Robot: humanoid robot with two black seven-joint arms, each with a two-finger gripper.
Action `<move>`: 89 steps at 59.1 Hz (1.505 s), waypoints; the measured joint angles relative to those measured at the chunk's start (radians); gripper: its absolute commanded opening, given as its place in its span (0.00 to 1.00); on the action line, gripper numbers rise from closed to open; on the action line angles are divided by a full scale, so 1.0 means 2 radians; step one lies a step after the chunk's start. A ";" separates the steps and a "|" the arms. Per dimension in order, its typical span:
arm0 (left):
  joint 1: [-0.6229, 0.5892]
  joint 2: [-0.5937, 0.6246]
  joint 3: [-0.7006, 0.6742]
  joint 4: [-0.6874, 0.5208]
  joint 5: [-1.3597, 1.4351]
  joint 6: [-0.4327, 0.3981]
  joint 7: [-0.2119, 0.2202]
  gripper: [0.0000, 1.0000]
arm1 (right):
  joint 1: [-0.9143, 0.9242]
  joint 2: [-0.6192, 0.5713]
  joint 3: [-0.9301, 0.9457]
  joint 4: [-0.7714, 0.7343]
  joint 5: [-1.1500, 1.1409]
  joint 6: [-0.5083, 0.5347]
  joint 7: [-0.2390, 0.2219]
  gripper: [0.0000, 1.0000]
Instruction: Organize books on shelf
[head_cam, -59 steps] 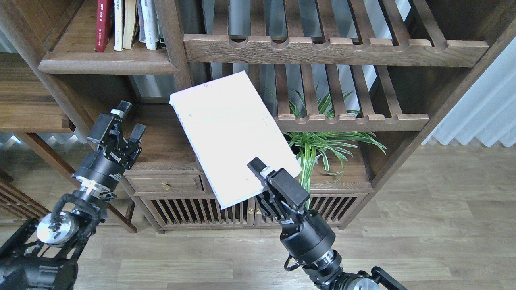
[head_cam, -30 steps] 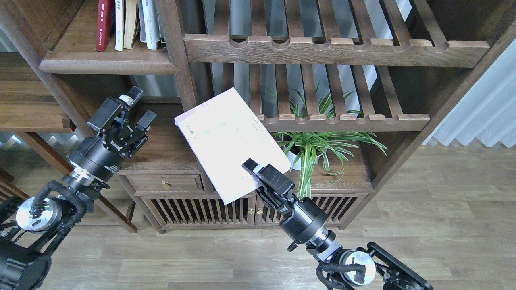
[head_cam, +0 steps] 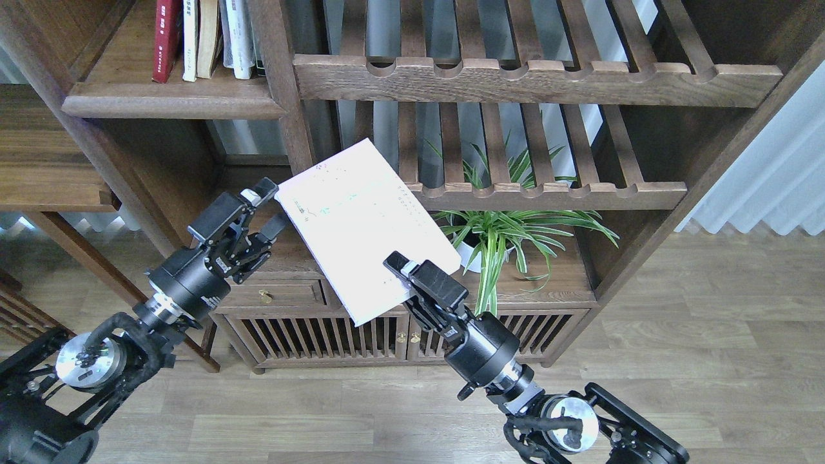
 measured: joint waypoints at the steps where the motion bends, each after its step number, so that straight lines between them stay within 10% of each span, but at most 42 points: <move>1: -0.001 -0.001 0.003 0.000 0.001 0.000 0.000 0.90 | 0.000 0.000 -0.001 0.000 0.000 0.000 0.000 0.18; 14: -0.009 -0.010 0.021 0.000 0.011 0.000 0.000 0.86 | -0.004 0.003 -0.007 0.002 -0.001 0.000 0.000 0.19; 44: -0.037 -0.014 0.051 0.002 0.009 0.000 0.001 0.09 | -0.021 0.004 -0.008 0.006 -0.002 0.000 -0.004 0.21; 70: -0.037 0.009 0.065 -0.005 0.007 0.000 0.001 0.06 | -0.014 -0.002 0.013 0.005 0.000 0.000 -0.004 0.25; 80: -0.036 0.011 0.065 -0.005 0.008 0.000 0.000 0.05 | -0.014 -0.003 0.015 0.004 0.001 0.000 -0.003 0.51; 89: -0.034 0.008 0.062 -0.003 0.012 0.000 -0.001 0.04 | -0.014 -0.002 0.016 0.004 -0.006 0.000 0.001 0.96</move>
